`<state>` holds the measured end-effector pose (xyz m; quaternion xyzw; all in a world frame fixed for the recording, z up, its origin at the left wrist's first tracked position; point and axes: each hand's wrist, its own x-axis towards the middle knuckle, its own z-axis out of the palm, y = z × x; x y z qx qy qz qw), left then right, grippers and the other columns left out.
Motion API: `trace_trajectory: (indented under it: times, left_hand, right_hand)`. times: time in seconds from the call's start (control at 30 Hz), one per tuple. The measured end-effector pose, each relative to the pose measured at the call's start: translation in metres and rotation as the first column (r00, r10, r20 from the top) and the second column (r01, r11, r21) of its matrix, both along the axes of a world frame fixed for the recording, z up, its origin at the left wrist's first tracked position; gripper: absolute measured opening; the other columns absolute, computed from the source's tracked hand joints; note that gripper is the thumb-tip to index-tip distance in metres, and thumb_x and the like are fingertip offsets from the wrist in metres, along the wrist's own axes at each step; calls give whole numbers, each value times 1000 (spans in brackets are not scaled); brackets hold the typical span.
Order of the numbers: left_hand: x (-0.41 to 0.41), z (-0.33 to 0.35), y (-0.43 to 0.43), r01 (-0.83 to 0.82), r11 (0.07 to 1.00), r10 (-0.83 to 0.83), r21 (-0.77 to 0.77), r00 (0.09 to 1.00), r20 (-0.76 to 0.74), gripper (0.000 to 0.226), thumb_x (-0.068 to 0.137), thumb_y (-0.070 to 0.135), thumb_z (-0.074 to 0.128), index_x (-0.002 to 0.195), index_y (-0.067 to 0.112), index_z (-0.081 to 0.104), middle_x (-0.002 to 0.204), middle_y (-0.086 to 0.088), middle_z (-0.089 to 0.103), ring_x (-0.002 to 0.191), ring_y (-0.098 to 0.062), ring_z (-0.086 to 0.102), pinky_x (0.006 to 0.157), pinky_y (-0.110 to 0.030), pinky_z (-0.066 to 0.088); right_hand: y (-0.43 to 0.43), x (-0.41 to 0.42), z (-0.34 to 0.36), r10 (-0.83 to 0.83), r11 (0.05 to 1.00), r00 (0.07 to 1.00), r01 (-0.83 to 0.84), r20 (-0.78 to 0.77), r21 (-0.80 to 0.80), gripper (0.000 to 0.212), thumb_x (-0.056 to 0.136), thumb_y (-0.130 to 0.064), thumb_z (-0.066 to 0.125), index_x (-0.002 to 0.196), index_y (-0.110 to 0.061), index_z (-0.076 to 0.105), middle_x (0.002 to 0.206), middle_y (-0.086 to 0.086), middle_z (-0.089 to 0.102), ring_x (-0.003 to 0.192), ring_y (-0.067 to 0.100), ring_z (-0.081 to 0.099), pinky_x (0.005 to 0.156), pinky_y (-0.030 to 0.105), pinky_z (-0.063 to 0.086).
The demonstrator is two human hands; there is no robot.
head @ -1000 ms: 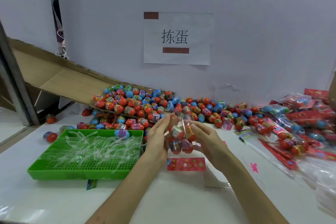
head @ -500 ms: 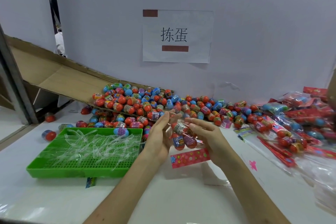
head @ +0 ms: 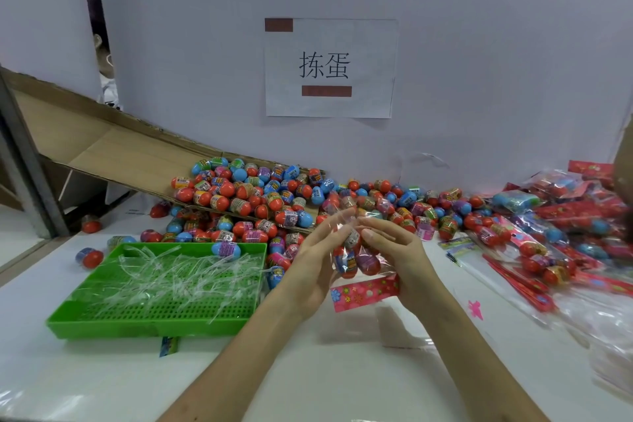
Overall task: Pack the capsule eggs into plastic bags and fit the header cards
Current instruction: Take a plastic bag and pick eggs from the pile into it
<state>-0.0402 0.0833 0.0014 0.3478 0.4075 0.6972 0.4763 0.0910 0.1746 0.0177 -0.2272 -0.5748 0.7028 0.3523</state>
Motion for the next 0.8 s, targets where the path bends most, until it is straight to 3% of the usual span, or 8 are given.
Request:
trace_trajectory:
  times: [0.07,0.2,0.3,0.37,0.5,0.6,0.8]
  left_hand:
    - [2,0,-1,-15,1000,14,21,999,40,31,89,36,70,120,35,75,133,-1,70,117,-21,70,87,-39,60]
    - [2,-2,-3,-57,998,56,1,990,129,25,85,36,67,108,37,77,129,-1,72,112,-21,71,90,-43,56]
    - [3,2,-7,-18,998,8,60,986,165,18,91,30,63,100,33,77,135,1,70,118,-22,70,85,-42,60]
    - [3,4,-9,32,994,-50,104,983,174,18,97,26,58,93,30,75,142,1,65,129,-23,64,88,-46,61]
    - [3,5,-12,80,987,-105,138,976,190,28,100,21,55,76,27,68,146,-2,62,136,-27,58,107,-58,47]
    - [2,7,-14,102,983,-127,151,978,168,32,97,18,53,69,27,66,146,-1,62,138,-28,56,109,-62,42]
    - [0,6,-15,175,959,-211,221,966,151,36,91,5,45,63,20,61,152,-7,56,142,-36,51,117,-65,34]
  right_hand:
    - [-1,-1,0,5,1000,1000,-5,-10,-2,25,79,-22,79,104,-23,81,108,8,78,99,26,75,62,30,61]
    - [-2,-2,2,42,998,999,-43,-18,-46,30,83,-19,77,113,-25,78,112,5,77,102,25,75,64,34,62]
    - [-1,0,2,88,995,996,-88,-4,-46,25,82,-20,75,107,-21,80,113,6,76,100,22,75,65,33,61]
    - [0,1,1,118,992,993,-118,5,-49,23,81,-20,72,102,-17,79,111,8,75,99,21,74,66,33,60]
    - [2,-2,-1,170,978,980,-181,-108,-101,10,79,-8,67,85,-11,75,110,10,72,107,25,69,81,40,56]
    - [0,-3,-1,202,961,963,-230,-179,-155,19,79,-4,62,71,-16,74,100,6,72,103,23,67,85,39,52]
    - [-4,-2,1,193,937,944,-258,-268,-236,20,78,-8,63,64,-19,70,95,6,70,86,20,72,67,35,59]
